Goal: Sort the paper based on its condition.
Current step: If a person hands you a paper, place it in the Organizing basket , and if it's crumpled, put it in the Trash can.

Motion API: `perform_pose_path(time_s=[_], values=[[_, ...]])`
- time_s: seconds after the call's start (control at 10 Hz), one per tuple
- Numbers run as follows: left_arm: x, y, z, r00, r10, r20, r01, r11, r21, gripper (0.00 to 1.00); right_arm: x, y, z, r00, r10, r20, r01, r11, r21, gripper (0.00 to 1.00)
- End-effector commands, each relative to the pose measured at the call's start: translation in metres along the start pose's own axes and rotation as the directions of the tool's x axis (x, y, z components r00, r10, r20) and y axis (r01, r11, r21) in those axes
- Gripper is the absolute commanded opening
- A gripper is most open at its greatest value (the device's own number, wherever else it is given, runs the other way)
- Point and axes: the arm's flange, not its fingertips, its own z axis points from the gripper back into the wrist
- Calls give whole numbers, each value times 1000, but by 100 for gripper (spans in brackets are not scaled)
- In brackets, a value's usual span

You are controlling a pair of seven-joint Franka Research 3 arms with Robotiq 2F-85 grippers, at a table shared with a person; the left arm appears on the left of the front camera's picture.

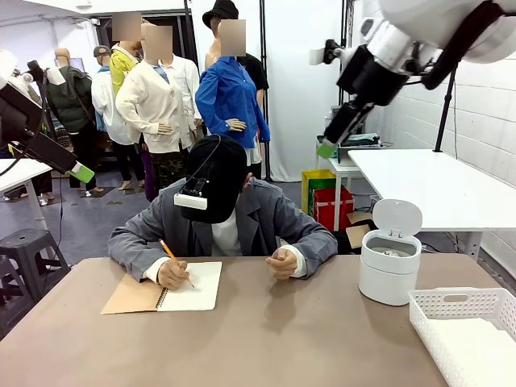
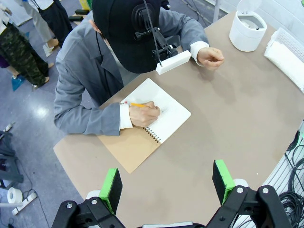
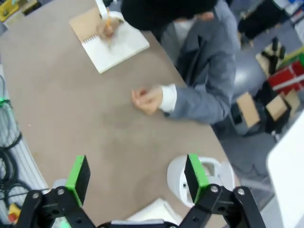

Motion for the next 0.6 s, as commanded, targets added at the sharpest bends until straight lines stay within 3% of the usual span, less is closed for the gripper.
perform_pose_path(time_s=[0.0,0.3,0.5], values=[[0,0,0,1000,-3,0,3,1000,1,100,14,2,-6,994,35,101,-38,999,36,100],[0,0,0,1000,-3,0,3,1000,1,100,24,10,-17,984,10,180,-30,994,106,100],[0,0,0,1000,-3,0,3,1000,1,100,27,7,-23,985,-14,175,-15,987,160,100]])
